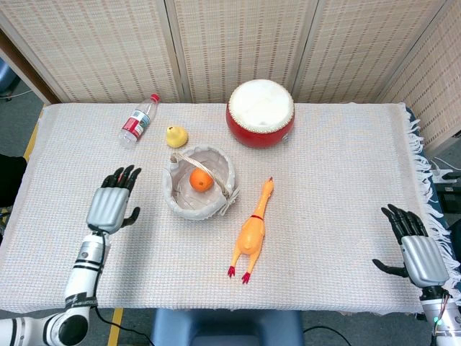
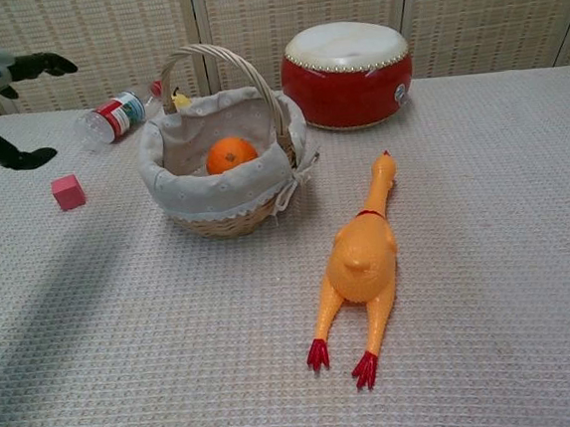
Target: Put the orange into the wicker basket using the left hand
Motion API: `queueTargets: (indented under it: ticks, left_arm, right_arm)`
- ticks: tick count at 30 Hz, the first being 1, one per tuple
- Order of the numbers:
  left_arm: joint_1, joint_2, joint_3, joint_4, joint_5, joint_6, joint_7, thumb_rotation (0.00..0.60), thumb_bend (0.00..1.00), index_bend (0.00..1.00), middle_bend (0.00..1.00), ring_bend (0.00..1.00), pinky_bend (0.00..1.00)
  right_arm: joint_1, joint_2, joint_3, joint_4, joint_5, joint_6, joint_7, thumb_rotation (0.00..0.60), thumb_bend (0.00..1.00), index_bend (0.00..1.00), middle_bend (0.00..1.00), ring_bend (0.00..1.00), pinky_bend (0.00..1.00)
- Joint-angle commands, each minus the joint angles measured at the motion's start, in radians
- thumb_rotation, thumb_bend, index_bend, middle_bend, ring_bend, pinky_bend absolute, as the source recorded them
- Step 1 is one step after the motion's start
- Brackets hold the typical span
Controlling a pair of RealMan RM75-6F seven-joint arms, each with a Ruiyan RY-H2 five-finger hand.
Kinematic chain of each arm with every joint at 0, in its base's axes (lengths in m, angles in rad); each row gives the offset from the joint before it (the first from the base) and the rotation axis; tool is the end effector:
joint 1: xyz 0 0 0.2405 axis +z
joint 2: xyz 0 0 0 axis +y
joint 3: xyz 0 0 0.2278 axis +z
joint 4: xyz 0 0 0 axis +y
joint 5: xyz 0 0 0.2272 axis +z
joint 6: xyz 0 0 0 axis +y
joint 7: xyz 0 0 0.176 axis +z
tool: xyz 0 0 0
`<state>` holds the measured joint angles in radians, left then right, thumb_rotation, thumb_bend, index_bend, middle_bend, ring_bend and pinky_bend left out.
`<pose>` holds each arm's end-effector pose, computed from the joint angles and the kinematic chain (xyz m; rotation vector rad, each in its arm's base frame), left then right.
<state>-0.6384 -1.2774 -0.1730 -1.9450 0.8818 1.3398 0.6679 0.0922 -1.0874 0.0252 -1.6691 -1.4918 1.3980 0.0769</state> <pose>-0.1314 0.3216 0.0569 -1.5568 -0.8820 -0.8097 -0.2912 -0.2070 0.1168 1.4067 -1.0665 0.9133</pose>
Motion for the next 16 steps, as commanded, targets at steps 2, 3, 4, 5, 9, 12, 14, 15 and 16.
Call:
queueTargets:
  ticks: [2, 3, 4, 5, 9, 12, 14, 15, 16]
  left_arm:
    - [0.181, 0.119, 0.177, 0.009, 0.258, 0.083, -0.211, 0.600, 0.37, 0.00, 0.00, 0.00, 0.13]
    - [0.209, 0.130, 0.209, 0.036, 0.318, 0.105, -0.243, 0.600, 0.37, 0.00, 0.00, 0.00, 0.13]
    - [0.247, 0.139, 0.248, 0.080, 0.399, 0.140, -0.280, 0.600, 0.37, 0.00, 0.00, 0.00, 0.13]
    - [0.275, 0.142, 0.274, 0.114, 0.457, 0.171, -0.308, 0.600, 0.37, 0.00, 0.00, 0.00, 0.12]
    - [0.384, 0.134, 0.347, 0.259, 0.617, 0.291, -0.443, 0.600, 0.37, 0.00, 0.00, 0.00, 0.12]
    - [0.432, 0.119, 0.358, 0.353, 0.669, 0.340, -0.493, 0.600, 0.37, 0.00, 0.00, 0.00, 0.12]
    - [0.445, 0.110, 0.348, 0.382, 0.677, 0.345, -0.503, 0.600, 0.37, 0.00, 0.00, 0.00, 0.12]
    - [0.447, 0.109, 0.343, 0.384, 0.677, 0.342, -0.511, 0.600, 0.37, 0.00, 0.00, 0.00, 0.12]
    - [0.450, 0.109, 0.338, 0.385, 0.677, 0.336, -0.517, 0.600, 0.37, 0.00, 0.00, 0.00, 0.12]
  right_arm:
    - [-0.003, -0.002, 0.001, -0.001, -0.002, 0.007, -0.008, 0.600, 0.04, 0.00, 0.00, 0.00, 0.00]
    - [-0.003, -0.003, 0.001, -0.001, -0.002, 0.008, -0.011, 0.600, 0.04, 0.00, 0.00, 0.00, 0.00]
    - [-0.003, -0.005, 0.001, -0.001, -0.002, 0.009, -0.016, 0.600, 0.03, 0.00, 0.00, 0.00, 0.00]
    - [-0.003, -0.007, 0.002, -0.001, -0.002, 0.010, -0.020, 0.600, 0.03, 0.00, 0.00, 0.00, 0.00]
    - [-0.001, -0.014, 0.002, -0.001, -0.005, 0.010, -0.040, 0.600, 0.04, 0.00, 0.00, 0.00, 0.00]
    - [0.000, -0.019, 0.000, 0.000, -0.011, 0.010, -0.056, 0.600, 0.03, 0.00, 0.00, 0.00, 0.00]
    - [0.001, -0.023, -0.001, 0.000, -0.016, 0.011, -0.064, 0.600, 0.03, 0.00, 0.00, 0.00, 0.00]
    - [0.001, -0.024, -0.001, 0.000, -0.017, 0.012, -0.067, 0.600, 0.04, 0.00, 0.00, 0.00, 0.00]
    - [0.002, -0.025, -0.002, 0.001, -0.019, 0.011, -0.070, 0.600, 0.04, 0.00, 0.00, 0.00, 0.00]
